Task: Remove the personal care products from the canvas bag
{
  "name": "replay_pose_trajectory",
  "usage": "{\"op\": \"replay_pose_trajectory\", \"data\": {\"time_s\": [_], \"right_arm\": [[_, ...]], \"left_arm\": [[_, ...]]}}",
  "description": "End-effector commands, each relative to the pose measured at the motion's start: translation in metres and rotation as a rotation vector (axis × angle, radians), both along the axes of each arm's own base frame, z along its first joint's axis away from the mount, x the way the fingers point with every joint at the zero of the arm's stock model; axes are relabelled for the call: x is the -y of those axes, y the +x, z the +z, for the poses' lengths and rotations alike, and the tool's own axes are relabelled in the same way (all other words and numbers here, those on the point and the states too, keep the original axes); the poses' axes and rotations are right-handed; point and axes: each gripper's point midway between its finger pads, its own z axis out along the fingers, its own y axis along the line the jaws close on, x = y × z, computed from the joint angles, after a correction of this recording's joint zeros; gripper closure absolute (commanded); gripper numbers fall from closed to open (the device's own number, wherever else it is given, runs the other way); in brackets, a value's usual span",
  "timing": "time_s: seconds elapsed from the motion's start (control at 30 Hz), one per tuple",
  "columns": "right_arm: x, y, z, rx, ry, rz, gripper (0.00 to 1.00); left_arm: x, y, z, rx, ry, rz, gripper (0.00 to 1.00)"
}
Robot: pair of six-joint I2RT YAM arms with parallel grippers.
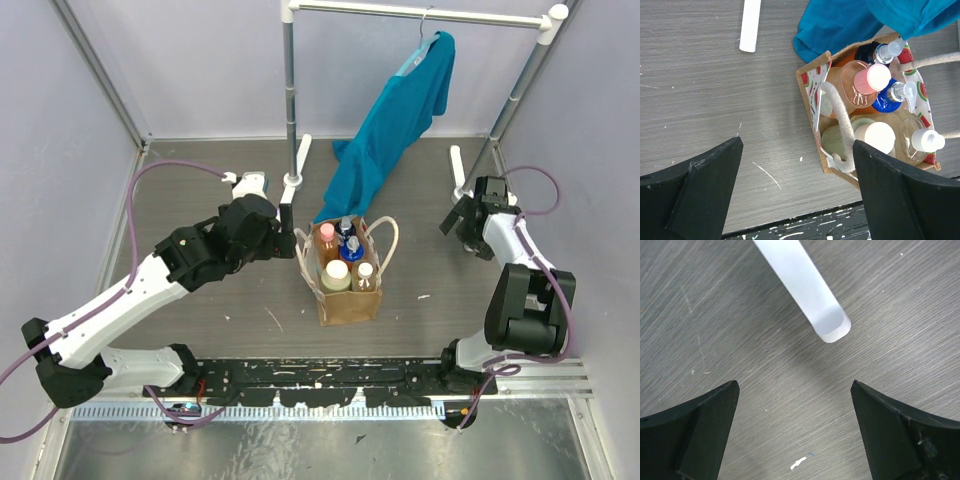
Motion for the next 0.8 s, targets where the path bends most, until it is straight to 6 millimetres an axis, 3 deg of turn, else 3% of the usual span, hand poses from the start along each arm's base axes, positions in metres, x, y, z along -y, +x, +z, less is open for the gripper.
{"op": "replay_pose_trajectory", "data": {"time_s": [0.0, 0.23, 0.43, 0.6, 0.77], "right_arm": [[0.005, 0.006, -0.012, 0.037, 0.024, -0.044, 0.0], [0.015, 0.012, -0.04, 0.024, 0.067, -0.077, 0.0], [0.021, 0.034, -0.054, 0.037, 0.081, -0.079, 0.0], [0.028, 0.056, -0.054, 0.095, 0.059, -0.086, 0.0], [0.036, 0.087, -0.041, 0.173, 0.047, -0.094, 0.0]], "left_arm": [[-0.006, -0.005, -0.007, -0.015, 0.013, 0.008, 0.01], [-0.007, -0.007, -0.011, -0.027, 0.015, 0.012, 0.01], [-0.009, -0.008, -0.01, -0.032, 0.015, 0.016, 0.01], [-0.008, -0.007, -0.008, -0.029, 0.015, 0.018, 0.01], [-0.006, -0.006, -0.011, -0.041, 0.024, 0.017, 0.01]]}}
